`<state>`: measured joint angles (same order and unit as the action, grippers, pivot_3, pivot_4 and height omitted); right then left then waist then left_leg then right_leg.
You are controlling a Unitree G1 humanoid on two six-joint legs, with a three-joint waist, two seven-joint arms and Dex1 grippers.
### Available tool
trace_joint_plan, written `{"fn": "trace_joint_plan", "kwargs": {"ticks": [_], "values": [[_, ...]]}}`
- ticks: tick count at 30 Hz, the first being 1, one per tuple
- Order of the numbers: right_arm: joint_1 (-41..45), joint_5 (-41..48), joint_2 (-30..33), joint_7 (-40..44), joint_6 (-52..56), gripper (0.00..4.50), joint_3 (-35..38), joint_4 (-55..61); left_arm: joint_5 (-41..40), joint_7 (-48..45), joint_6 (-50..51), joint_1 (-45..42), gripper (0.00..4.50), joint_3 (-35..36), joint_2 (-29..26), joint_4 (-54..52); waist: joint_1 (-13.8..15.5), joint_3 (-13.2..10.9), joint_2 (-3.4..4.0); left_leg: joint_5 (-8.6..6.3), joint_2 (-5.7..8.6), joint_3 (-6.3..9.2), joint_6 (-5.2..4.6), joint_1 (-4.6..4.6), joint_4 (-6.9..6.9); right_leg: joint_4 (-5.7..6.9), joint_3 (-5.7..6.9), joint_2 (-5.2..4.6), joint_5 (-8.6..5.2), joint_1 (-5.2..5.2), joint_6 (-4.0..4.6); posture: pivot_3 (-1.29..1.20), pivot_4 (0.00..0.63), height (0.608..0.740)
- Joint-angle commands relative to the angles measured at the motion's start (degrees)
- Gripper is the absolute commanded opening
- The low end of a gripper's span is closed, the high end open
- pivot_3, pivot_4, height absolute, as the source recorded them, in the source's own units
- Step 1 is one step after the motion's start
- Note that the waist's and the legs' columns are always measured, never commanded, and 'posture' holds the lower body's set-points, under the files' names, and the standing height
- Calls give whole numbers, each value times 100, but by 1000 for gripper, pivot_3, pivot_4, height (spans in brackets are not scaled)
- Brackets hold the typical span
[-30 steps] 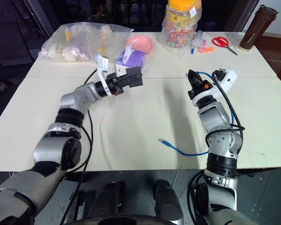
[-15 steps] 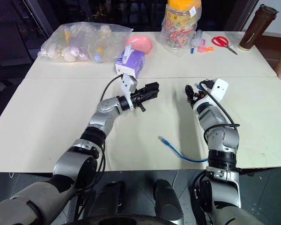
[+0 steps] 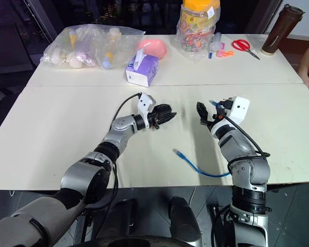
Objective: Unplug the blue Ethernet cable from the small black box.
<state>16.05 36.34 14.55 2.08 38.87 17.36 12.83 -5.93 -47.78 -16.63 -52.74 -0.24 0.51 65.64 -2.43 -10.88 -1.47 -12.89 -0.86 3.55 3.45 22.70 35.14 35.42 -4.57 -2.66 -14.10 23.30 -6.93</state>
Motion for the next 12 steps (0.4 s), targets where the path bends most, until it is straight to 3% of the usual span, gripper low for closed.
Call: {"fn": "trace_joint_plan", "kwargs": {"ticks": [1,5,12], "values": [[-58,74,11,41,-30,4500,106,350,0,-230,171,-114,4431,15,-216,-277,-2,0,0,0,0,1,0,-1,-1,1,0,1,0,0,0,0,150,739],[-326,87,119,187,-8,4500,116,599,-148,-680,742,214,4431,-8,-748,-1389,-12,0,1,0,-2,2,0,-2,-4,3,0,3,0,1,0,0,150,739],[-982,336,428,725,106,4500,86,1288,-926,-1158,3136,1377,4431,22,-1818,-4443,-8,1,3,0,-4,1,0,-2,-4,5,0,-2,0,0,1,0,150,739]]}}
